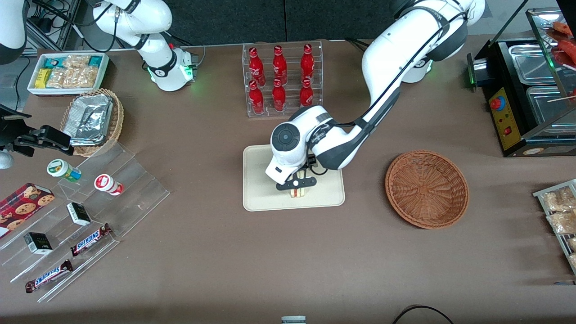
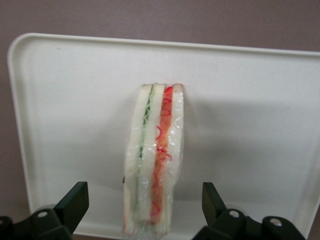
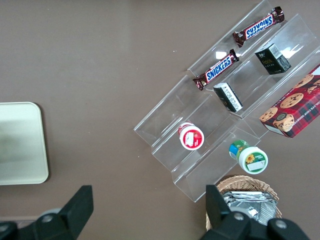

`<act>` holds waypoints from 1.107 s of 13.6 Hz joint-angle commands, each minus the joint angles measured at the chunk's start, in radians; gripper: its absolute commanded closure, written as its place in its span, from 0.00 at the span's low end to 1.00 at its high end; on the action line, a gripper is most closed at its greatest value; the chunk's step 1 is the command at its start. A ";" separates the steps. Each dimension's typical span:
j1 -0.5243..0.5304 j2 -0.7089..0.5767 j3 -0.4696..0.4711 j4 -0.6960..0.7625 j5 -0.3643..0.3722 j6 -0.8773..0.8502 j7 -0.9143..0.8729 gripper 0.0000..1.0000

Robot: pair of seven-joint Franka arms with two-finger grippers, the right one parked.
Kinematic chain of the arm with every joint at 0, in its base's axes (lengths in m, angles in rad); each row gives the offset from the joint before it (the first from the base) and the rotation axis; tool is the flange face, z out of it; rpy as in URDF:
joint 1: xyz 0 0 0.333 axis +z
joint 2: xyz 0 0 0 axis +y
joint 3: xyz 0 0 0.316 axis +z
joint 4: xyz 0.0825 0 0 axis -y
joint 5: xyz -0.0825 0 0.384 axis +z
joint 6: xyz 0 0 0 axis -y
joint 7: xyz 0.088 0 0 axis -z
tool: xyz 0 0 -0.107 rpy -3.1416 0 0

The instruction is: Place sandwich from basket to tray

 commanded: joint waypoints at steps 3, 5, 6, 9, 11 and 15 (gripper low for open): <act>0.116 -0.100 -0.008 -0.016 -0.013 -0.108 0.003 0.00; 0.180 -0.123 -0.008 -0.020 -0.039 -0.113 0.050 0.00; 0.208 -0.137 -0.008 -0.020 -0.063 -0.130 0.081 0.00; 0.305 -0.175 -0.008 -0.022 -0.099 -0.156 0.167 0.00; 0.368 -0.206 -0.007 -0.028 -0.132 -0.189 0.243 0.00; 0.466 -0.264 -0.002 -0.029 -0.142 -0.277 0.392 0.00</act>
